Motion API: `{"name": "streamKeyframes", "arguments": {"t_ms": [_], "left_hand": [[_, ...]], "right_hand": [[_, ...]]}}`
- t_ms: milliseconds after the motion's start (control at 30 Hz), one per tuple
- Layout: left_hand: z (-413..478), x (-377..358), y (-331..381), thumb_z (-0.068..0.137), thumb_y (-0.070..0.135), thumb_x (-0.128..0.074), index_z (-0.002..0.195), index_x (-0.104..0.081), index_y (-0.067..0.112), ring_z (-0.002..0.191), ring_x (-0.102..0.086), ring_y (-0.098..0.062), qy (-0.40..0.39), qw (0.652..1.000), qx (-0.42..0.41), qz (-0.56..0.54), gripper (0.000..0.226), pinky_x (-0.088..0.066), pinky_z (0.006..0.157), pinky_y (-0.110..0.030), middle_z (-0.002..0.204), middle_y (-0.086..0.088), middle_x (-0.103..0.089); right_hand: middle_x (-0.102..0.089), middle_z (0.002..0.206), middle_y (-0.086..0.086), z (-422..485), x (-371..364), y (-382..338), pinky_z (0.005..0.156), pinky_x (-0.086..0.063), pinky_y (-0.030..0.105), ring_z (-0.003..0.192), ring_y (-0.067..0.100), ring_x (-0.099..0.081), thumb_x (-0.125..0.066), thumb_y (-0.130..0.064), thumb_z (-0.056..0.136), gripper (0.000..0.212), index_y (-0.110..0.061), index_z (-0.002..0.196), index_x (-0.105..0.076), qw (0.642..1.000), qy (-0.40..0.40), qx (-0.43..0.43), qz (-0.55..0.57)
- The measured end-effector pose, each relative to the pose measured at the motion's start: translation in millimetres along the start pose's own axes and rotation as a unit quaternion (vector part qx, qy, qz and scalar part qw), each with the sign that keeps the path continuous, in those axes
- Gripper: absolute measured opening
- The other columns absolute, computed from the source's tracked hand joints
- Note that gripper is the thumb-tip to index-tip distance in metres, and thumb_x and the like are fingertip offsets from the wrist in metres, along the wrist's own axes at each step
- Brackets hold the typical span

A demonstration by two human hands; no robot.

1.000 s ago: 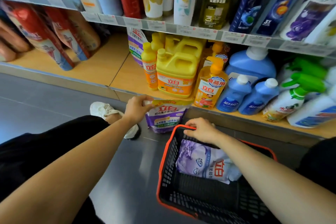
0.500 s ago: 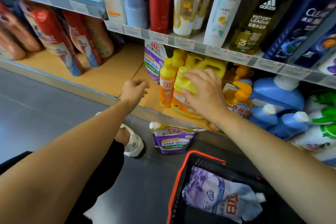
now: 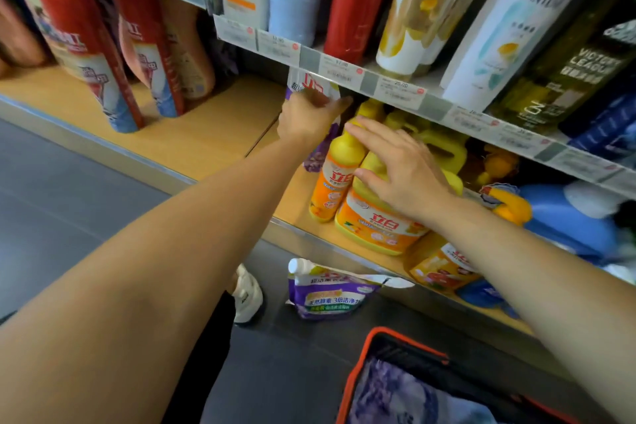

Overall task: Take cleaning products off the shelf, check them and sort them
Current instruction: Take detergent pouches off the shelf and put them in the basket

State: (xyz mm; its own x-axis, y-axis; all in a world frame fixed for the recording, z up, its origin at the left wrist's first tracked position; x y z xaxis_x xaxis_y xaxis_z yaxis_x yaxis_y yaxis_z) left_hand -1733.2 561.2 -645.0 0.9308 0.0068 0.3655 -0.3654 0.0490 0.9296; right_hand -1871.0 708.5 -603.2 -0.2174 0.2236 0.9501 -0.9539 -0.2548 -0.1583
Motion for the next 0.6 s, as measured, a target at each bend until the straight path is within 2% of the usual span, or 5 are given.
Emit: {"name": "streamKeyframes", "arguments": {"t_ms": [100, 167, 267, 400, 600], "left_hand": [[-2.1, 0.3, -5.4, 0.088, 0.036, -0.067, 0.103, -0.073, 0.017, 0.097, -0.068, -0.025, 0.029, 0.999, -0.03, -0.015, 0.025, -0.052, 0.08, -0.033, 0.103, -0.004, -0.075], [-5.9, 4.1, -14.8, 0.096, 0.028, -0.066, 0.104, -0.074, 0.007, 0.098, -0.07, -0.029, 0.019, 0.999, -0.021, -0.047, 0.024, -0.057, 0.087, -0.043, 0.104, -0.011, -0.076], [-11.8, 14.9, -24.8, 0.098, 0.023, -0.065, 0.099, -0.072, 0.002, 0.092, -0.072, -0.032, 0.019, 0.991, 0.022, -0.131, 0.023, -0.058, 0.087, -0.052, 0.095, -0.017, -0.075], [-20.1, 39.4, -25.6, 0.101, 0.02, -0.061, 0.1, -0.071, 0.008, 0.09, -0.074, -0.028, 0.035, 0.983, 0.039, -0.175, 0.016, -0.06, 0.087, -0.051, 0.094, -0.012, -0.075], [-29.6, 95.0, -23.6, 0.102, 0.022, -0.059, 0.094, -0.073, 0.002, 0.078, -0.076, -0.024, 0.021, 0.996, 0.036, -0.083, 0.026, -0.064, 0.077, -0.05, 0.089, -0.015, -0.076]], "right_hand": [[-0.037, 0.158, -0.011, -0.5, -0.1, 1.9, 0.111, -0.041, 0.046, 0.14, 0.021, -0.044, -0.07, -0.029, 0.089, 0.068, -0.037, 0.15, -0.041, 0.998, 0.009, -0.021, 0.061], [-0.039, 0.157, -0.013, -1.2, 0.8, 0.7, 0.111, -0.042, 0.045, 0.141, 0.018, -0.043, -0.071, -0.029, 0.088, 0.068, -0.039, 0.148, -0.043, 0.996, 0.018, -0.035, 0.082], [-0.039, 0.157, -0.014, -1.7, 1.9, -0.7, 0.11, -0.043, 0.045, 0.141, 0.017, -0.043, -0.072, -0.029, 0.087, 0.069, -0.041, 0.148, -0.043, 0.995, 0.015, -0.045, 0.091], [-0.037, 0.157, -0.018, -0.5, 1.9, -1.5, 0.11, -0.043, 0.046, 0.141, 0.017, -0.042, -0.072, -0.031, 0.085, 0.072, -0.045, 0.148, -0.04, 0.993, 0.008, -0.057, 0.099], [-0.032, 0.159, -0.02, 1.4, 4.3, -4.0, 0.11, -0.042, 0.044, 0.142, 0.013, -0.04, -0.074, -0.034, 0.082, 0.077, -0.047, 0.149, -0.037, 0.993, -0.013, -0.059, 0.105]]}}
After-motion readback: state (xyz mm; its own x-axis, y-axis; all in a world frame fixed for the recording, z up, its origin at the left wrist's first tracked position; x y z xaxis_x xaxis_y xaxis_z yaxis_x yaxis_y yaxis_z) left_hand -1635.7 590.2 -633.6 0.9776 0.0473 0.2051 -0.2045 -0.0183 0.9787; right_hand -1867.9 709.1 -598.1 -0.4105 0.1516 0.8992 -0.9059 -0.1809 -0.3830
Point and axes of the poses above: each hand's wrist, its own z-axis towards the middle knuckle, its own x-axis out of the back of the hand, y = z × x, the point moved 1 cm from there along z, towards the middle knuckle
